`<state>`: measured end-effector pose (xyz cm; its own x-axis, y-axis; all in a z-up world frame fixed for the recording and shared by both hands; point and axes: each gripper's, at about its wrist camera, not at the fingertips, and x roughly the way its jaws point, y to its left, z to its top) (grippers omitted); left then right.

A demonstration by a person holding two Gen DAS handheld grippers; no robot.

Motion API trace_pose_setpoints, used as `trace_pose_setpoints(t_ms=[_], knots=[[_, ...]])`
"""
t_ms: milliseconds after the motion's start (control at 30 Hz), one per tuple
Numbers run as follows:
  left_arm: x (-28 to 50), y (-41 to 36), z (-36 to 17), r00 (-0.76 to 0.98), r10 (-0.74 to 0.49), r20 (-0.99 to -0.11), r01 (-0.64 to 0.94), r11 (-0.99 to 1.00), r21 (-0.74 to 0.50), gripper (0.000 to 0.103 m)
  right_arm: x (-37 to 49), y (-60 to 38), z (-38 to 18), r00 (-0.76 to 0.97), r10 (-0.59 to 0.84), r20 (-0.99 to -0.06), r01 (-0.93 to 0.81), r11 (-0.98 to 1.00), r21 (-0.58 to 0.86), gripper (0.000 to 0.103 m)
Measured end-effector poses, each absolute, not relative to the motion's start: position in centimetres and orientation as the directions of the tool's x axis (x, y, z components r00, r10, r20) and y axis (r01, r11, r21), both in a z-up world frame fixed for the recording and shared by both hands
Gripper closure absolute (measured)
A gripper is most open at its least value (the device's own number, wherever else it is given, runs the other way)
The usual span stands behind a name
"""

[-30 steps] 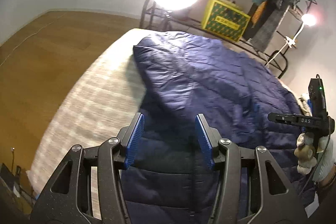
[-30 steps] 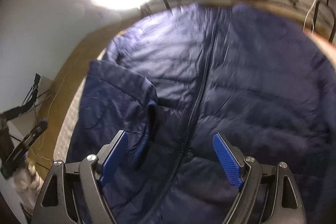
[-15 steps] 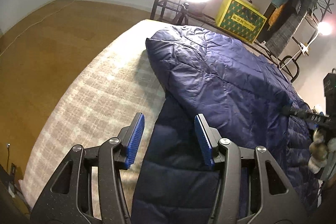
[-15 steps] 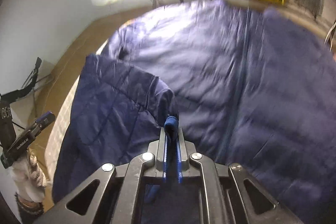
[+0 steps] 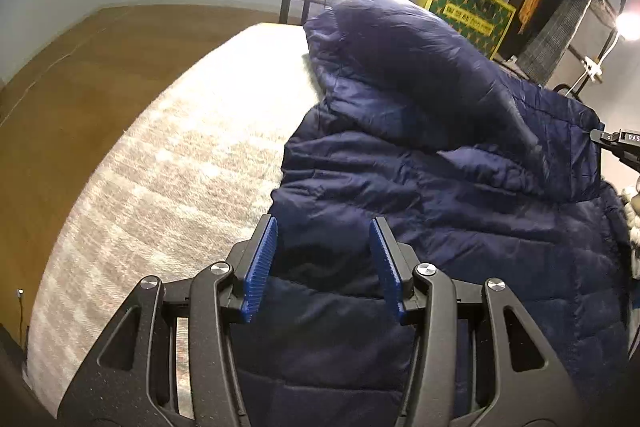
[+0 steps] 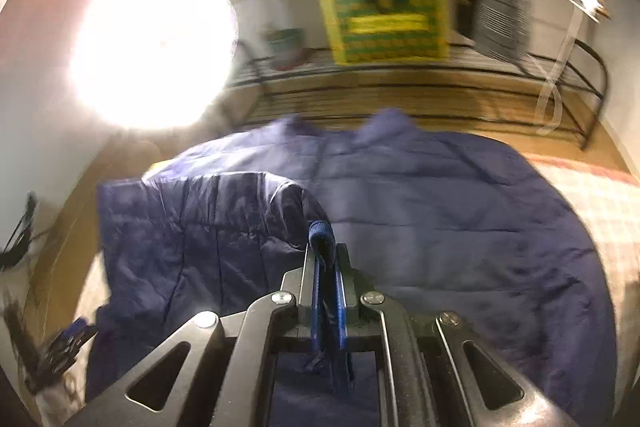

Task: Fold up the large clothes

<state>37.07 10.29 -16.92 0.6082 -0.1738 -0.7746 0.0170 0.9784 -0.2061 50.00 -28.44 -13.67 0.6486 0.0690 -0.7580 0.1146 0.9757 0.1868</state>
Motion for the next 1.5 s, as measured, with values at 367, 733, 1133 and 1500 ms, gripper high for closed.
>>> trace_pose_setpoints(t_ms=[367,733,1133,1500], knots=[[37.5,9.4,-18.8,0.601,-0.146,-0.786,0.002,0.984,-0.180,0.054,54.5,-33.0,-16.0,0.630,-0.051,-0.775,0.196,0.976,0.095,0.099],[37.1,9.7,-18.9,0.613,-0.138,-0.778,-0.011,0.983,-0.183,0.054,55.4,-33.4,-20.2,0.555,-0.170,-0.815,0.235,0.971,-0.043,0.081],[34.0,9.7,-16.2,0.664,-0.175,-0.727,0.000,0.972,-0.234,0.054,48.0,-35.6,-13.5,0.681,-0.077,-0.728,0.218,0.971,0.102,0.045],[25.6,5.7,-8.7,0.744,-0.241,-0.623,0.142,0.968,-0.205,0.054,35.3,-37.7,-6.6,0.759,-0.039,-0.650,0.194,0.966,0.168,0.044]])
